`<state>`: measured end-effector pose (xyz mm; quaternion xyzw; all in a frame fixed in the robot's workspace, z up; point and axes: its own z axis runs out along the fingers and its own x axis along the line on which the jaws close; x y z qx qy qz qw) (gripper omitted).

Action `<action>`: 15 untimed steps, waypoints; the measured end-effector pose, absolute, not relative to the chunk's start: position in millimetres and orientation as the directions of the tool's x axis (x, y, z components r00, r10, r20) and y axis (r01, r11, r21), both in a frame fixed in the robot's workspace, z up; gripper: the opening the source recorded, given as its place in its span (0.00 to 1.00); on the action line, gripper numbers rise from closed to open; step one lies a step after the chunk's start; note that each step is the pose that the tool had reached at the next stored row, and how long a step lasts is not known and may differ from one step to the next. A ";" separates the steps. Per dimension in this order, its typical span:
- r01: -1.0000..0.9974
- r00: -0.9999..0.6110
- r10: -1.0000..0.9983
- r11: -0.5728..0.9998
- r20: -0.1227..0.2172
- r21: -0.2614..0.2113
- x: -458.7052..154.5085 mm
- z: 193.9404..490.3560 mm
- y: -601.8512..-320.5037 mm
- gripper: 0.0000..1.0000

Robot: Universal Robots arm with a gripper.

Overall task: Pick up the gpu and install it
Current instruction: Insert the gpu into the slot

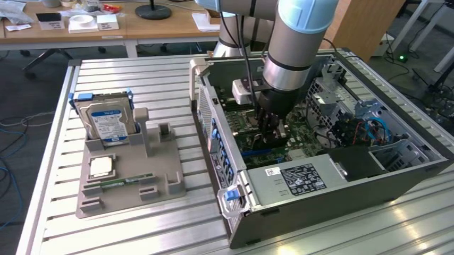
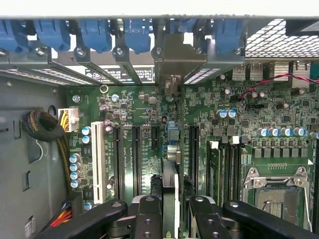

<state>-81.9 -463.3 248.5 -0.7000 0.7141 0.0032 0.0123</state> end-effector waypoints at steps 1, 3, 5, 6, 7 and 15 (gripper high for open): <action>-1.000 -0.018 -1.000 0.018 -0.022 -0.013 -81.9 248.5 -463.2 0.26; -1.000 -0.018 -1.000 0.018 -0.022 -0.013 -81.9 248.5 -463.2 0.26; -1.000 -0.018 -1.000 0.018 -0.022 -0.013 -81.9 248.5 -463.1 0.26; -1.000 -0.018 -1.000 0.018 -0.022 -0.013 -81.9 248.4 -463.0 0.26; -1.000 -0.018 -1.000 0.018 -0.022 -0.013 -81.8 248.1 -462.9 0.26; -1.000 -0.017 -1.000 0.017 -0.022 -0.013 -81.9 246.4 -462.4 0.26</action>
